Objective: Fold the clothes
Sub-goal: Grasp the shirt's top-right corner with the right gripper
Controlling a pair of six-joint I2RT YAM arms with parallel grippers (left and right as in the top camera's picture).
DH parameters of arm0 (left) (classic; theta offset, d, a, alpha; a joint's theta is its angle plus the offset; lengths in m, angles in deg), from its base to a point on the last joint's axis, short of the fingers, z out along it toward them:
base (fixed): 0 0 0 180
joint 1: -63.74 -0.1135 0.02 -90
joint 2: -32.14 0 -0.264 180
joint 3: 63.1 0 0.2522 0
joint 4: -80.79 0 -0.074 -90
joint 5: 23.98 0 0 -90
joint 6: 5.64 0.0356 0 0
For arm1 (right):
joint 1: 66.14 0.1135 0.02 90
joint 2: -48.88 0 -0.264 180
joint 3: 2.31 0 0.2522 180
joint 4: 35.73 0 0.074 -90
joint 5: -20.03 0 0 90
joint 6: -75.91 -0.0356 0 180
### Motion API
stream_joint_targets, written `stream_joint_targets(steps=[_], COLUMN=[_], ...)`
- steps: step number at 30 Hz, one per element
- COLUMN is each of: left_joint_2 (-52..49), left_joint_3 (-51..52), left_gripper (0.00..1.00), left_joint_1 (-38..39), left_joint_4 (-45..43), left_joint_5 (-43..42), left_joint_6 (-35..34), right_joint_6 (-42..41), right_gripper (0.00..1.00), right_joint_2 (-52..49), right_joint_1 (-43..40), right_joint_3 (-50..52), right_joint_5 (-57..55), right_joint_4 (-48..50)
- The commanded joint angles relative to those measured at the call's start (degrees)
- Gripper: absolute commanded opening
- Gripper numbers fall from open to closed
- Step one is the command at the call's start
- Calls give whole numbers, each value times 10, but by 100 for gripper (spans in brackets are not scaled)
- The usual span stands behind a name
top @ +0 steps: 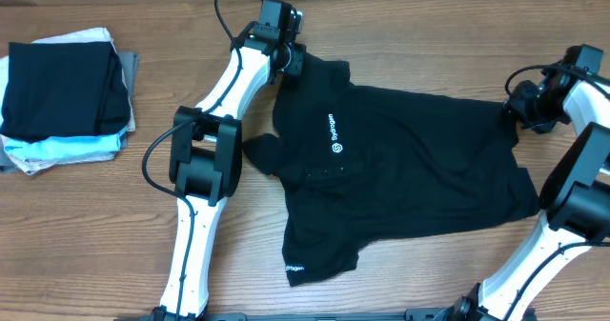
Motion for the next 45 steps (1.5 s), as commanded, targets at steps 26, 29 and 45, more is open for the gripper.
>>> stream_joint_targets(steps=[26, 29, 45], left_joint_2=[-27, -27, 84], left_joint_3=[10, 3, -193], left_gripper=[4, 4, 4], left_joint_1=[2, 2, -10], left_joint_4=[25, 19, 166], left_joint_5=[-5, -5, -2], left_joint_6=[3, 3, 15], right_joint_6=[-2, -2, 1], right_gripper=[4, 4, 4], right_joint_2=[14, 14, 17], right_joint_1=[10, 10, 9], right_joint_3=[76, 73, -177], right_joint_5=[7, 7, 46], right_joint_4=[89, 99, -75])
